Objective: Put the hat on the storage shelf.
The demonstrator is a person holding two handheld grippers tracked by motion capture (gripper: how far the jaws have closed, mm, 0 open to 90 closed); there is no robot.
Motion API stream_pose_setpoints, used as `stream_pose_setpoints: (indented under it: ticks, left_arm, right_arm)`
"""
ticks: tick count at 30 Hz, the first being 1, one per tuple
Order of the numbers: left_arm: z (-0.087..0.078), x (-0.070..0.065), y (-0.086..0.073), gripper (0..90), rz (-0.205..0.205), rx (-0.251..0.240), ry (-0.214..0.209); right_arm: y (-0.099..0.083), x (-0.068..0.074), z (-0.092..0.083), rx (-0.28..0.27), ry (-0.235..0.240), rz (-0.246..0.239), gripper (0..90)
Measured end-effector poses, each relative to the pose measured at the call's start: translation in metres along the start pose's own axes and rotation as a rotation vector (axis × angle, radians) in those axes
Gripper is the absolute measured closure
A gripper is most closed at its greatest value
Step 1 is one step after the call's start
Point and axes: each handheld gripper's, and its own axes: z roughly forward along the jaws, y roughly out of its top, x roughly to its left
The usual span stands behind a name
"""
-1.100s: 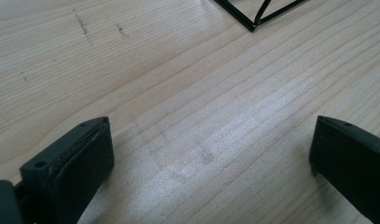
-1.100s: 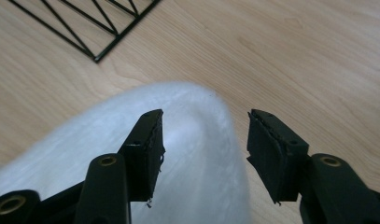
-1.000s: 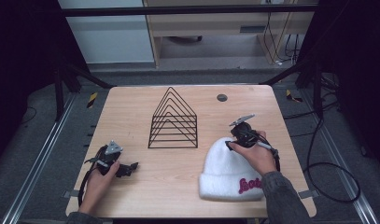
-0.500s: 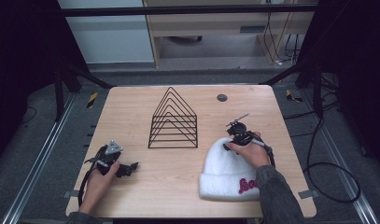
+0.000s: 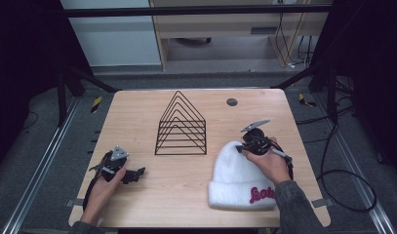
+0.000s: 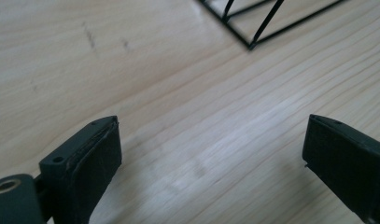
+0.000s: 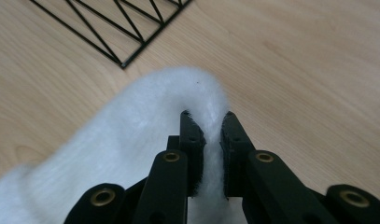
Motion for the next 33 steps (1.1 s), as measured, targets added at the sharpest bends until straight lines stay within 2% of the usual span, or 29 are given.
stream_pose_setpoints:
  ticks: [2,3,6,8,10,13,15,19,22,24,25,29,33]
  left_arm:
    - [-0.004,-0.004,0.005,4.0,0.006,-0.04,-0.036]
    - [-0.007,-0.006,0.01,4.0,0.023,-0.045,-0.042]
    - [-0.016,-0.013,0.026,3.9,0.086,-0.038,-0.016]
    - [-0.022,-0.019,0.036,4.0,0.101,-0.053,-0.018]
    - [-0.029,-0.025,0.045,4.1,0.111,-0.069,-0.016]
    - [-0.039,-0.034,0.057,4.1,0.156,-0.097,-0.002]
    - [-0.046,-0.039,0.063,4.1,0.157,-0.128,-0.003]
    - [-0.055,-0.048,0.068,3.1,0.135,-0.175,-0.055]
    - [-0.057,-0.051,0.071,3.1,0.133,-0.176,-0.092]
    - [-0.056,-0.051,0.078,3.7,0.142,-0.167,-0.125]
    - [-0.055,-0.051,0.084,3.6,0.133,-0.171,-0.136]
    - [-0.058,-0.052,0.11,3.7,0.157,-0.191,-0.122]
    - [-0.063,-0.051,0.128,4.0,0.162,-0.202,-0.133]
  right_arm:
    - [-0.001,0.009,-0.015,-0.056,0.001,-0.029,82.4]
    - [-0.001,0.013,-0.023,-0.083,0.001,-0.048,82.4]
    - [-0.004,0.022,-0.045,-0.154,0.004,-0.069,82.6]
    - [-0.007,0.028,-0.063,-0.225,0.031,-0.059,82.9]
    - [-0.008,0.032,-0.072,-0.257,0.033,-0.074,83.0]
    - [-0.007,0.039,-0.092,-0.322,0.054,-0.081,83.2]
    - [-0.007,0.042,-0.102,-0.356,0.064,-0.085,83.2]
    - [-0.002,0.048,-0.116,-0.39,0.059,-0.105,83.3]
    - [0.005,0.052,-0.121,-0.406,0.062,-0.124,83.4]
    - [0.011,0.053,-0.123,-0.405,0.066,-0.121,83.4]
    - [0.015,0.052,-0.124,-0.413,0.07,-0.121,83.4]
    - [0.032,0.05,-0.132,-0.434,0.063,-0.122,83.4]
    - [0.047,0.045,-0.143,-0.454,0.058,-0.125,83.4]
